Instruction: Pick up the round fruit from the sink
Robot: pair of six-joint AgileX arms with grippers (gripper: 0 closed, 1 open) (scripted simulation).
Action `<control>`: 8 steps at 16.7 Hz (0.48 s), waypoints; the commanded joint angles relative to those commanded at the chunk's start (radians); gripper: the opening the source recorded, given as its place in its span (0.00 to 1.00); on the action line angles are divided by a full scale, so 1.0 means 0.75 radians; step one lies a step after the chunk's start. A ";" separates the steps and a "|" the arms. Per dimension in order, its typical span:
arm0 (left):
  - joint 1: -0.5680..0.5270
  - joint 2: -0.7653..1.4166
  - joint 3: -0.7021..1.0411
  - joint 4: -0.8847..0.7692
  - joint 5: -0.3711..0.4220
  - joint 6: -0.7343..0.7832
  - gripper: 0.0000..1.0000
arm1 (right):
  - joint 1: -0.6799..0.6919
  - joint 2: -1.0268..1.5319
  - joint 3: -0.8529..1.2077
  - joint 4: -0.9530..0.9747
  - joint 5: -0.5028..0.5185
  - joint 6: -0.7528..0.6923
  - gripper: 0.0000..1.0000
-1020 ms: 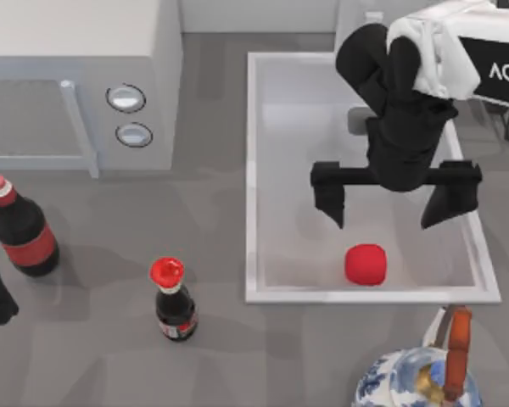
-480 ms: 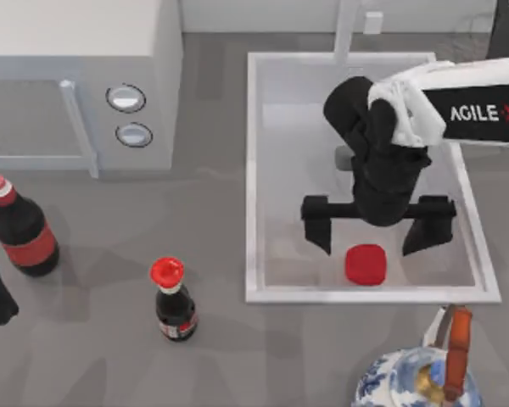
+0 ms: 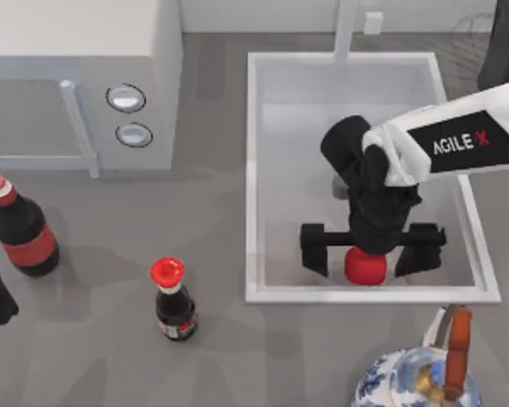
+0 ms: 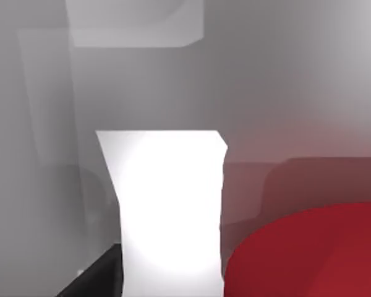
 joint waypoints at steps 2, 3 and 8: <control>0.000 0.000 0.000 0.000 0.000 0.000 1.00 | 0.000 0.000 0.000 0.000 0.000 0.000 1.00; 0.000 0.000 0.000 0.000 0.000 0.000 1.00 | 0.000 0.000 0.000 0.000 0.000 0.000 0.92; 0.000 0.000 0.000 0.000 0.000 0.000 1.00 | 0.000 0.000 0.000 0.000 0.000 0.000 0.55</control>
